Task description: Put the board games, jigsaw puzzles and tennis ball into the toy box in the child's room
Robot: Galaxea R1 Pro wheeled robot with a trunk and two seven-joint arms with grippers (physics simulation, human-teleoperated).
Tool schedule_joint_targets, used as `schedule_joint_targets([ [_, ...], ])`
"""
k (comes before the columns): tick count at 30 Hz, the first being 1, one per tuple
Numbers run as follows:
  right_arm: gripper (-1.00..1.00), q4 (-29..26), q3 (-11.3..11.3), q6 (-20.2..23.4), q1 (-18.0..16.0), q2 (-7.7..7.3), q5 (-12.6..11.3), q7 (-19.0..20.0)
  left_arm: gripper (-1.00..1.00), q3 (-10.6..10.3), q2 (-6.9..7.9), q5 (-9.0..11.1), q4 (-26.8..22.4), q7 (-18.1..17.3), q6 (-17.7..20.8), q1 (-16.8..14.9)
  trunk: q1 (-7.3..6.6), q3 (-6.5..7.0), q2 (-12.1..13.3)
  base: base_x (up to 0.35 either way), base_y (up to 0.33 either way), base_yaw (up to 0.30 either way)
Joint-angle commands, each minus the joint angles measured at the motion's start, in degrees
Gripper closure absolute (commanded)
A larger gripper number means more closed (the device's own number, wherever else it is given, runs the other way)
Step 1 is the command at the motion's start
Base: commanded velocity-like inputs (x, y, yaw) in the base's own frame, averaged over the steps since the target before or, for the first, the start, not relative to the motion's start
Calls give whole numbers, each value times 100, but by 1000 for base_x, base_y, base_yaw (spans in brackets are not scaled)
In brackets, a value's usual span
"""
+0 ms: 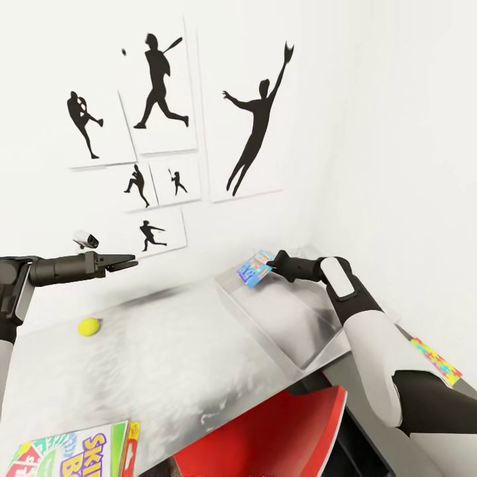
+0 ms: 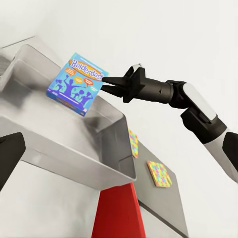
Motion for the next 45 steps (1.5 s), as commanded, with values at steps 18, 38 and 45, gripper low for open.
schedule_joint_targets([
  [18, 100, -242, -16, 36, -32, 29, 25, 30, -100, -7, -9, -2, -35, -24, 61, -5, 3, -178, -12, 0, 0, 0],
  [38, 100, -251, -1, 29, -32, 48, 27, 116, -100, -4, -13, -1, -44, -24, 61, -5, 3, -364, -12, 0, 0, 0],
  [45, 100, -313, 5, 32, -39, 53, 30, 125, -100, -3, -32, 1, -44, -24, 61, -5, 3, -429, -12, 0, 0, 0],
])
